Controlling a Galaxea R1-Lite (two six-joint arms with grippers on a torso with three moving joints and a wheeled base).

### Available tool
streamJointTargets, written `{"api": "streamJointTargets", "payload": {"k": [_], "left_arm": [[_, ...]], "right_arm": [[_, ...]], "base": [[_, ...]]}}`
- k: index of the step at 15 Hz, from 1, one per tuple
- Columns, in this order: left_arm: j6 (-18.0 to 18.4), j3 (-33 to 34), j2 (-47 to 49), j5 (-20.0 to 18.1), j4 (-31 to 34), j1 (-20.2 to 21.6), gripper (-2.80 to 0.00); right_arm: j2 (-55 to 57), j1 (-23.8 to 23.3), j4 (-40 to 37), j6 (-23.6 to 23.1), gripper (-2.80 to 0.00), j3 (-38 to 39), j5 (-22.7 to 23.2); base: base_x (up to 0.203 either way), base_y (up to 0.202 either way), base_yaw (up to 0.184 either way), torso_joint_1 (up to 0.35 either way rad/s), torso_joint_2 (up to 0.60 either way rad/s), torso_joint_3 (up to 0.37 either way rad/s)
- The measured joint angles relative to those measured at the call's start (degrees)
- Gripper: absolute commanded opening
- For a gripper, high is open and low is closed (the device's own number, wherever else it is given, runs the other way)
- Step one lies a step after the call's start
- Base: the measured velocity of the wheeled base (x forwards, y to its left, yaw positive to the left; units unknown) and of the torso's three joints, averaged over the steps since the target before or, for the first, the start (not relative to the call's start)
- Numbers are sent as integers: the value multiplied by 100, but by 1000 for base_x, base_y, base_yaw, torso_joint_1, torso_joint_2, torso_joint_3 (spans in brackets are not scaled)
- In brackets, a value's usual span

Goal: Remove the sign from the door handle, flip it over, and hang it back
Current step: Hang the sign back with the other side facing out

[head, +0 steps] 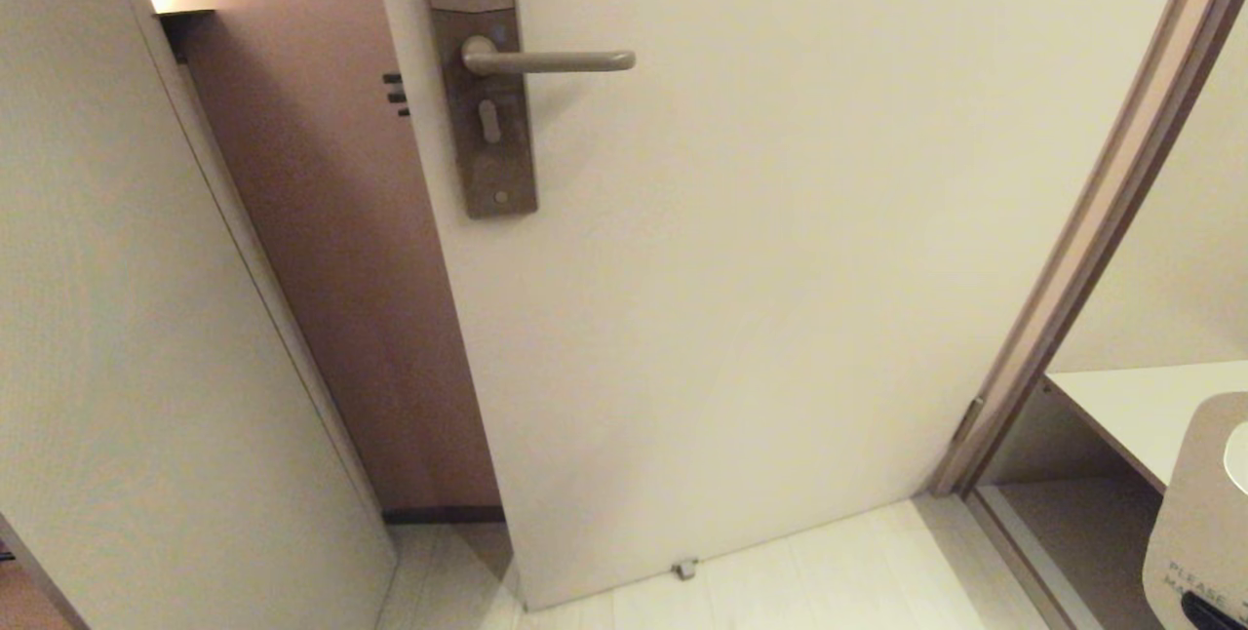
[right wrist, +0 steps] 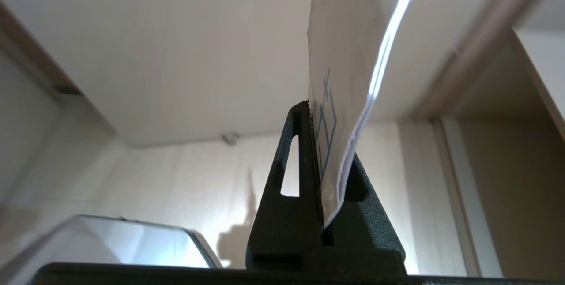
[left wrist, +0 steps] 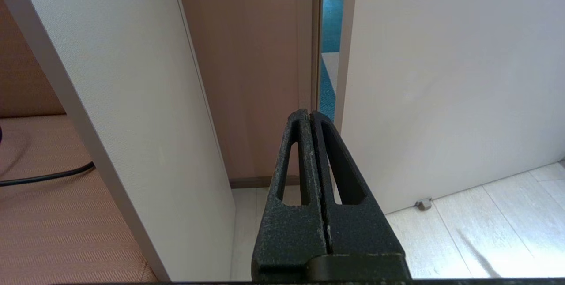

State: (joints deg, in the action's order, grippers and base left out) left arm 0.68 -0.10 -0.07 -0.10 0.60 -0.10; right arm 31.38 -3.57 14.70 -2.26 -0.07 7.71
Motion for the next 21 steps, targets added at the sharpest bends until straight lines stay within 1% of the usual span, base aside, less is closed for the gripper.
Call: {"api": "streamJointTargets", "payload": {"k": [3, 5, 10, 16, 21], "left_arm": [[5, 0, 0, -1, 2, 0, -280], [0, 0, 0, 0, 1, 0, -280], [-15, 0, 0, 0, 1, 0, -280], [-17, 0, 0, 0, 2, 0, -280], [-17, 0, 0, 0, 2, 0, -280]], "right_arm": [[-779, 16, -892, -3, -280, 5, -535], [-1225, 40, -1413, 6, -280, 7, -721], [-2081, 368, -1494, -2, -280, 7, -745], [-2965, 373, -1492, -22, -280, 0, -728], [-3135, 373, -1496, 17, -280, 5, -730]], "base": [[0, 0, 0, 0, 0, 0], [0, 0, 0, 0, 0, 0], [0, 0, 0, 0, 0, 0], [0, 0, 0, 0, 0, 0], [0, 0, 0, 0, 0, 0]]}}
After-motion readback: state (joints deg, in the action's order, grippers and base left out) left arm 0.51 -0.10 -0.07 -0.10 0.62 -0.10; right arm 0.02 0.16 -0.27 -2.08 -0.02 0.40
